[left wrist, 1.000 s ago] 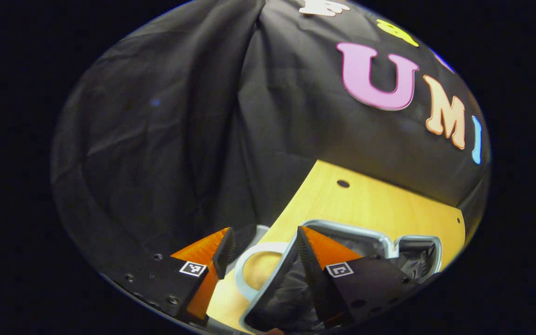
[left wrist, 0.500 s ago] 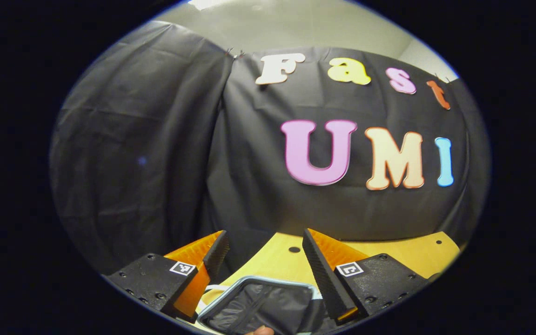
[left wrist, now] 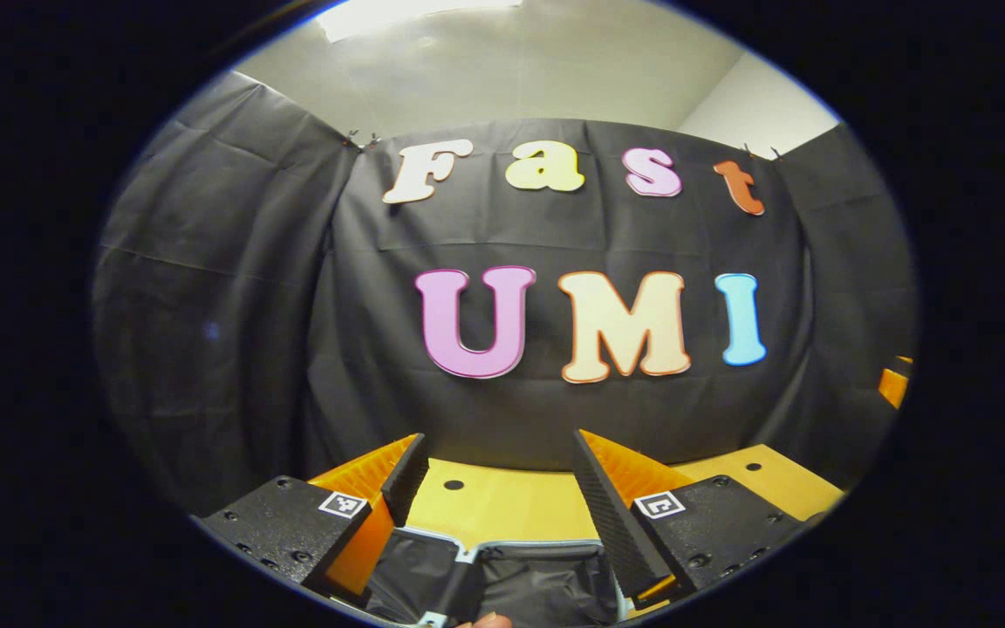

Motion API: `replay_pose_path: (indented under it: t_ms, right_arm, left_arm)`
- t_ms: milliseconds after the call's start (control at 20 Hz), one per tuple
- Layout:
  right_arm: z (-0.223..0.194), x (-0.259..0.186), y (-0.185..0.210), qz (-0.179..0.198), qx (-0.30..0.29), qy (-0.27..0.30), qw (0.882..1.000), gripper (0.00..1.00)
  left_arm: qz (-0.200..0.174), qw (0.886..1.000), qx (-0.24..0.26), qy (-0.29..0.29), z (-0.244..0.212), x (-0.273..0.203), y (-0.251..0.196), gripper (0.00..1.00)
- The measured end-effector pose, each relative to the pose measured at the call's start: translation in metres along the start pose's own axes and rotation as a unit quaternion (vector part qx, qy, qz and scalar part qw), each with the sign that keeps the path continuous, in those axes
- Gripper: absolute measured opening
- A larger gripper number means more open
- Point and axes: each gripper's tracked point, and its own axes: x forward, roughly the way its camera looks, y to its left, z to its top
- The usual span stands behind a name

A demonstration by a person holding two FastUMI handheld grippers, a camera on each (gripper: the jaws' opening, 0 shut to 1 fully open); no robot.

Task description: First open the suitcase, pack the skin care products into it, and then close the suitcase.

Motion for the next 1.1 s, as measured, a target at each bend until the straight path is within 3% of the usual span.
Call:
replay_pose_path:
  t_ms: [250,550,900,1100]
  right_arm:
    - [-0.006,-0.013,-0.015,0.031,0.003,-0.005,1.0,0.98]
    - [-0.009,-0.023,-0.025,0.044,0.006,0.007,0.999,0.98]
    - [-0.013,-0.023,-0.04,0.038,0.002,0.023,0.999,0.98]
    - [-0.016,-0.026,-0.045,0.041,-0.01,0.037,0.998,0.98]
  left_arm:
    - [-0.044,0.999,0.004,-0.011,-0.012,-0.033,-0.077,0.94]
    - [-0.122,0.992,-0.004,0.025,-0.056,-0.071,-0.164,0.94]
    - [-0.181,0.977,-0.029,0.108,-0.153,-0.085,-0.226,0.94]
    - [-0.2,0.968,-0.014,0.148,-0.205,-0.1,-0.253,0.95]
